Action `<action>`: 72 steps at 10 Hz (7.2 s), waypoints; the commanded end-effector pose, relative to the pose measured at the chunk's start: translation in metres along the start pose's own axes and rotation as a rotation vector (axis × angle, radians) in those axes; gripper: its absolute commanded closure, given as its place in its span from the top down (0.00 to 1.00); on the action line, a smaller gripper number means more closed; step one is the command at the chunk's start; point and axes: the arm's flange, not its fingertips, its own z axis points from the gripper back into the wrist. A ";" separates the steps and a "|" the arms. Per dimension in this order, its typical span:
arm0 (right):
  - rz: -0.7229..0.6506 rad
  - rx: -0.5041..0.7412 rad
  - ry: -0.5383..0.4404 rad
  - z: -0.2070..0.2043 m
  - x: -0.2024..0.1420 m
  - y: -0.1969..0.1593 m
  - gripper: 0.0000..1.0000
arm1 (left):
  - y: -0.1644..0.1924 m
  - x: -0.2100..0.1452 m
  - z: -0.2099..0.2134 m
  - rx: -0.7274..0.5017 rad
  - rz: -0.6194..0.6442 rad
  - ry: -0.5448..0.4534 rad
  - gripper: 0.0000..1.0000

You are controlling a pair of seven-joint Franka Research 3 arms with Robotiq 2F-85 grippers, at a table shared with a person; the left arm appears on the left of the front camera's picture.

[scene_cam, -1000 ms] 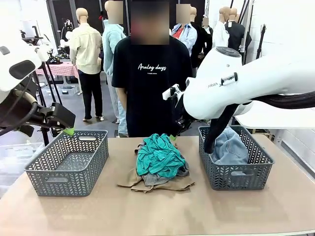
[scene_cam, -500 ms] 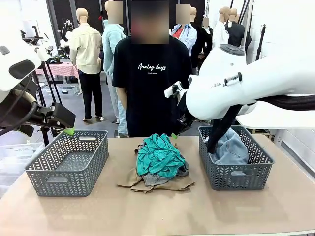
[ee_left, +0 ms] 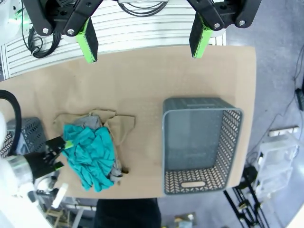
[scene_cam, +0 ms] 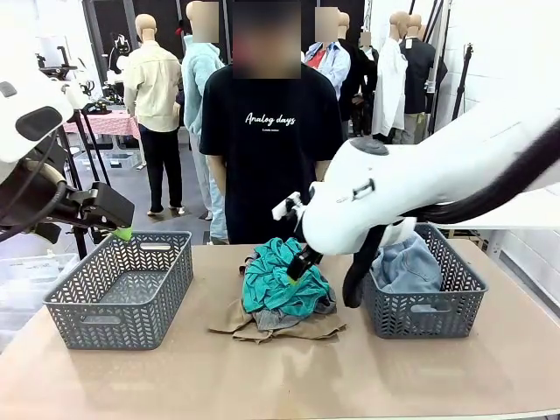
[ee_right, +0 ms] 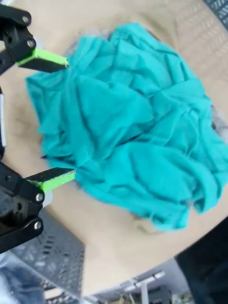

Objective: Sort the tops and bottoms.
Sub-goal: Lift clothes from the center of the table with your right hand, then sort the clothes according to human instructions.

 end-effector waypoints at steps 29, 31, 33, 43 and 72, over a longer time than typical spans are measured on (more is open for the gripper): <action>0.085 -0.304 -0.464 0.218 0.061 0.017 0.00 | 0.002 0.000 0.003 -0.012 -0.018 0.008 1.00; 0.085 -0.304 -0.464 0.218 0.061 0.017 0.00 | 0.002 0.000 0.003 -0.012 -0.018 0.008 1.00; 0.085 -0.304 -0.464 0.218 0.061 0.017 0.00 | 0.002 0.000 0.003 -0.012 -0.018 0.008 1.00; 0.085 -0.304 -0.464 0.218 0.061 0.017 0.00 | 0.002 0.000 0.003 -0.012 -0.018 0.008 1.00; 0.290 -0.020 -0.670 0.161 0.125 0.022 0.00 | 0.002 0.000 0.003 -0.012 -0.018 0.008 1.00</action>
